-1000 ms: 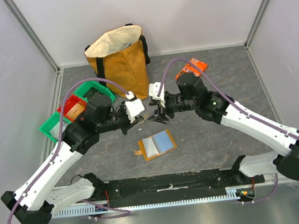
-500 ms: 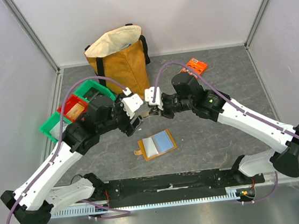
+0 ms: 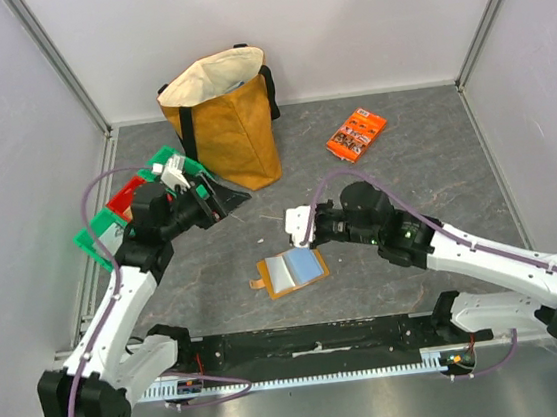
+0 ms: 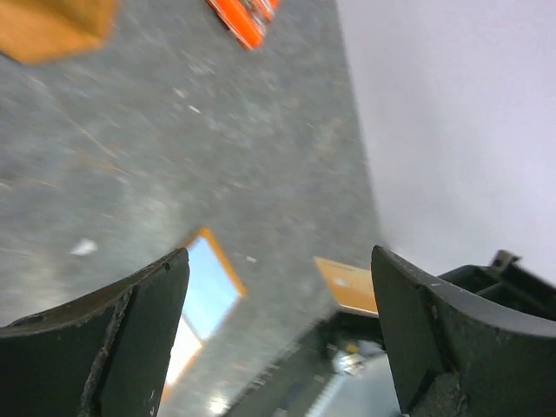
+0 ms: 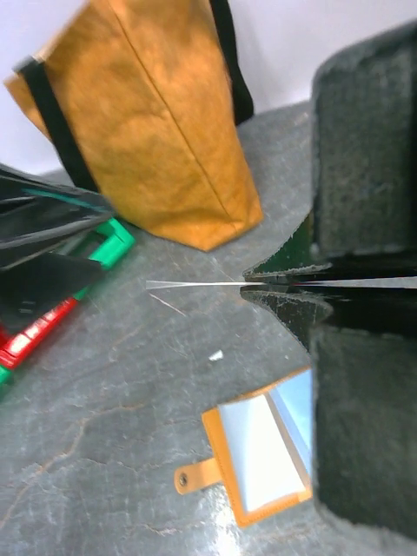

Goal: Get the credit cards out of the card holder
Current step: Place the credit card in the storage box.

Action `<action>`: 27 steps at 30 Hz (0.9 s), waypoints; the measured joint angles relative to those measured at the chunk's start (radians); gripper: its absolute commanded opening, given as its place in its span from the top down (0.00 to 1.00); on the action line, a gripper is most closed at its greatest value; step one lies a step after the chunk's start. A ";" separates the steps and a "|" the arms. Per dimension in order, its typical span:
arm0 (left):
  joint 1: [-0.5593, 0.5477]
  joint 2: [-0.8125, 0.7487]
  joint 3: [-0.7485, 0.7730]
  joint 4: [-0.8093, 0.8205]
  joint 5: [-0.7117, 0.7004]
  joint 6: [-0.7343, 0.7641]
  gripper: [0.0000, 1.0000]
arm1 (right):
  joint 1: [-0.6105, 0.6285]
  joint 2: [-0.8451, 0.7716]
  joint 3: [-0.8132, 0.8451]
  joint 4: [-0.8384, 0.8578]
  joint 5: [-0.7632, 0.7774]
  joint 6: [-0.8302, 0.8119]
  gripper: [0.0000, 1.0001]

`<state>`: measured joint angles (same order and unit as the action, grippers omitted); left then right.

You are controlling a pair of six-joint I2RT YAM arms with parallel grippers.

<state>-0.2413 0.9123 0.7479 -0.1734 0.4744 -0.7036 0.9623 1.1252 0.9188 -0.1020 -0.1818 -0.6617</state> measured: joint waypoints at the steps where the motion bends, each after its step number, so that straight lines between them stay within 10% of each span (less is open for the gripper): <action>1: 0.000 0.022 -0.010 0.030 0.035 -0.057 0.10 | 0.006 -0.010 -0.014 0.022 0.003 -0.012 1.00; 7: 0.000 0.121 -0.051 0.198 0.210 -0.359 0.12 | 0.036 -0.054 -0.095 0.178 0.005 -0.074 0.96; 17: -0.001 0.156 -0.004 0.240 0.313 -0.453 0.23 | 0.094 -0.007 -0.098 0.328 0.041 -0.152 0.94; 27: -0.005 0.158 0.002 0.227 0.344 -0.460 0.57 | 0.128 0.026 -0.098 0.370 0.098 -0.246 0.94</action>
<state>-0.2466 1.0706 0.7494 0.0540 0.8188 -1.1641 1.0901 1.1507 0.8204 0.2680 -0.0837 -0.9077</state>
